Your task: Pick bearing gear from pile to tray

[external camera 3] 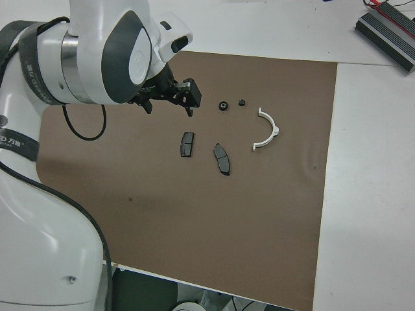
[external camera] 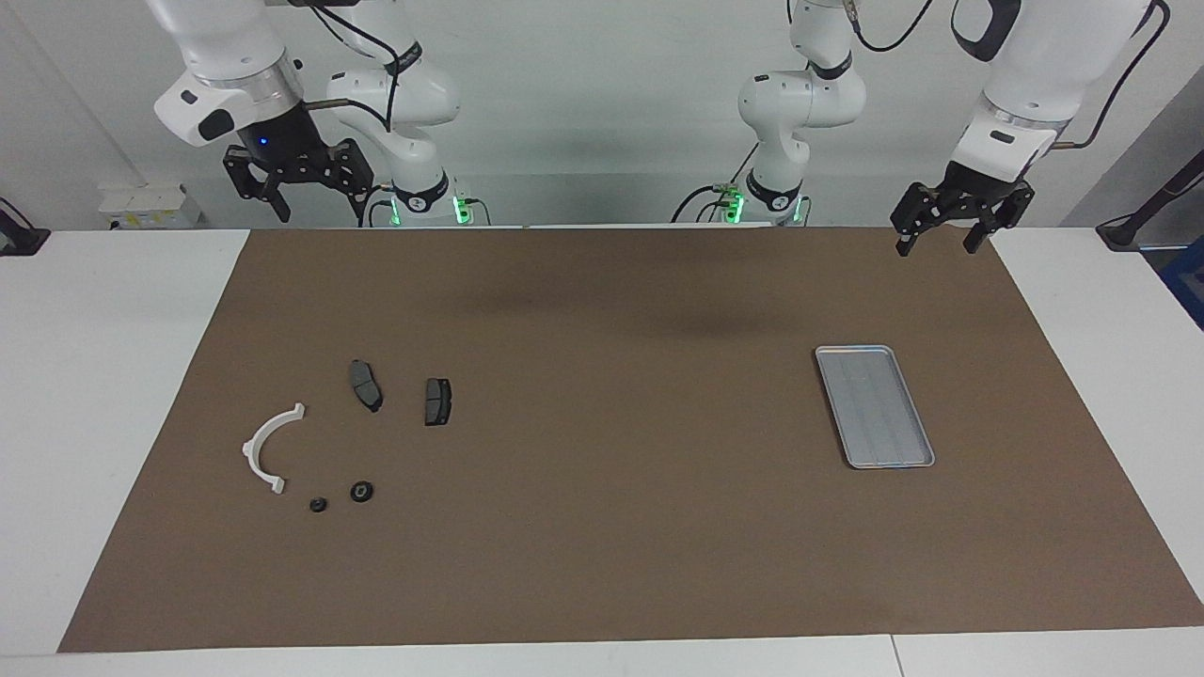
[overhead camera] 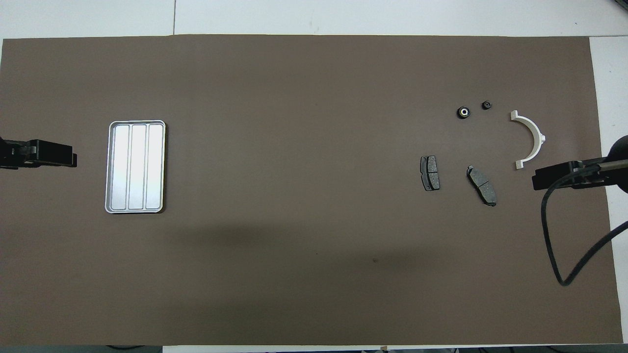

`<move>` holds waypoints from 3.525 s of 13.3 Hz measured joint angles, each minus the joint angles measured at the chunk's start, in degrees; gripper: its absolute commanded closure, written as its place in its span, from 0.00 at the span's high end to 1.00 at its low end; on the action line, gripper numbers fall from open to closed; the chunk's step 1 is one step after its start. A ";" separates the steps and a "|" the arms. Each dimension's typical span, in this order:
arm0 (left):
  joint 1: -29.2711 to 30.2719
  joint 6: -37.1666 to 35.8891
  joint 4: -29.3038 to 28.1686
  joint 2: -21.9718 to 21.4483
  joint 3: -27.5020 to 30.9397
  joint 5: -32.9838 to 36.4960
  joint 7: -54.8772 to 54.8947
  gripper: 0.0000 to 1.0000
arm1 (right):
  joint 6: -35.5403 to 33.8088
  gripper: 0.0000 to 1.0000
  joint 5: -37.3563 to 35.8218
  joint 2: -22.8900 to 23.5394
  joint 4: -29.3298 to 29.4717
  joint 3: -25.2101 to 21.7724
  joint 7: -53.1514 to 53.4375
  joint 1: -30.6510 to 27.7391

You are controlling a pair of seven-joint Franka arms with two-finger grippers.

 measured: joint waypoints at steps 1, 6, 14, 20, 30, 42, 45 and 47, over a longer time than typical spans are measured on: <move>0.00 0.00 0.00 0.00 0.00 0.00 0.00 1.00 | 0.00 1.00 0.00 0.00 0.00 0.00 0.00 0.00; 0.00 0.00 0.00 0.00 0.00 0.00 0.00 1.00 | 0.00 1.00 0.00 0.00 0.00 -0.02 0.00 0.00; 0.00 0.00 0.00 0.00 0.00 0.00 0.00 1.00 | 0.00 1.00 0.00 -0.16 0.00 -0.20 0.00 -0.04; 0.00 0.00 0.00 0.00 0.00 0.00 0.00 1.00 | 3.50 1.00 -0.02 0.64 -0.90 -0.30 0.01 -1.35; 0.00 0.00 0.00 0.00 0.00 0.00 0.00 1.00 | 32.24 1.00 -2.89 27.09 -2.86 -0.56 2.85 -4.23; 0.00 0.00 0.00 0.00 0.00 0.00 0.00 1.00 | 38.97 0.99 -5.28 41.84 3.83 -0.49 16.22 -1.15; 0.00 0.00 0.00 0.00 0.00 0.00 0.00 1.00 | 38.85 0.94 -5.28 44.00 6.91 -0.54 17.41 -1.41; 0.00 0.00 0.00 0.00 0.00 0.00 0.00 1.00 | 38.84 0.93 -5.27 44.81 7.59 -0.57 19.20 -1.82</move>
